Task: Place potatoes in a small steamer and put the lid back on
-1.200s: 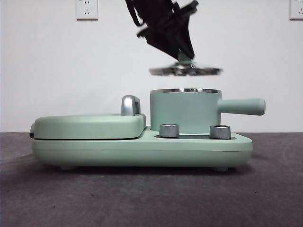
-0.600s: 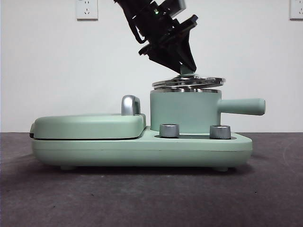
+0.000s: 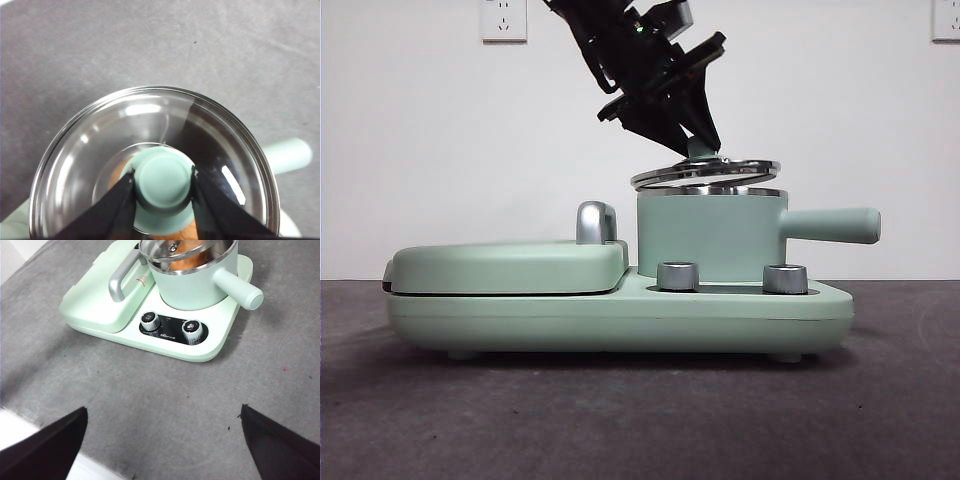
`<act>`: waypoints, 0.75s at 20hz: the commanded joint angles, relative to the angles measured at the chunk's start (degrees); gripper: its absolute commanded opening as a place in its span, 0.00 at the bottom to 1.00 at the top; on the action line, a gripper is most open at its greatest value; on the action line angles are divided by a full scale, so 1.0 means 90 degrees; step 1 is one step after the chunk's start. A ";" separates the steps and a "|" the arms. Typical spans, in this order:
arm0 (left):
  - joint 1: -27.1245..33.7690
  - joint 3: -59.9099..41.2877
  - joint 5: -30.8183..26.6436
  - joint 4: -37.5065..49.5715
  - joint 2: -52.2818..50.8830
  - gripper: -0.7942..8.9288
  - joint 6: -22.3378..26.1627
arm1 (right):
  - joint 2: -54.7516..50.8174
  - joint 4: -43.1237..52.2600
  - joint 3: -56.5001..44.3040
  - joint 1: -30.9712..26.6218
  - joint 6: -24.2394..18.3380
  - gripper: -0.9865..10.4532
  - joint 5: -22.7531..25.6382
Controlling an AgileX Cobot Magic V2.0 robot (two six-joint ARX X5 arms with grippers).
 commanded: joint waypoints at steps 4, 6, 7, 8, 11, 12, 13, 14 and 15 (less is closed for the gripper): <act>-0.0104 0.0216 -0.0027 0.0189 0.0092 0.09 0.0318 | 0.0000 0.0080 0.0039 0.0034 0.0143 0.51 0.0000; -0.0102 0.0216 -0.0027 0.0185 0.0097 0.10 0.0335 | 0.0000 0.0080 0.0039 0.0034 0.0170 0.51 0.0000; -0.0104 0.0216 -0.0024 0.0192 0.0100 0.10 0.0401 | 0.0000 0.0080 0.0039 0.0034 0.0185 0.51 0.0000; -0.0112 0.0216 -0.0024 0.0199 0.0100 0.09 0.0461 | 0.0000 0.0080 0.0039 0.0034 0.0185 0.51 0.0000; -0.0151 0.0216 -0.0024 0.0197 0.0107 0.10 0.0551 | 0.0000 0.0080 0.0039 0.0034 0.0185 0.51 0.0002; -0.0153 0.0216 -0.0024 0.0204 0.0114 0.10 0.0566 | 0.0000 0.0080 0.0039 0.0034 0.0185 0.51 0.0002; -0.0168 0.0216 -0.0024 0.0202 0.0126 0.10 0.0568 | 0.0000 0.0080 0.0039 0.0034 0.0187 0.51 0.0002; -0.0180 0.0216 -0.0024 0.0197 0.0138 0.10 0.0566 | 0.0000 0.0080 0.0039 0.0034 0.0187 0.51 0.0002; -0.0189 0.0216 -0.0022 0.0197 0.0146 0.10 0.0566 | 0.0000 0.0080 0.0039 0.0034 0.0189 0.51 0.0002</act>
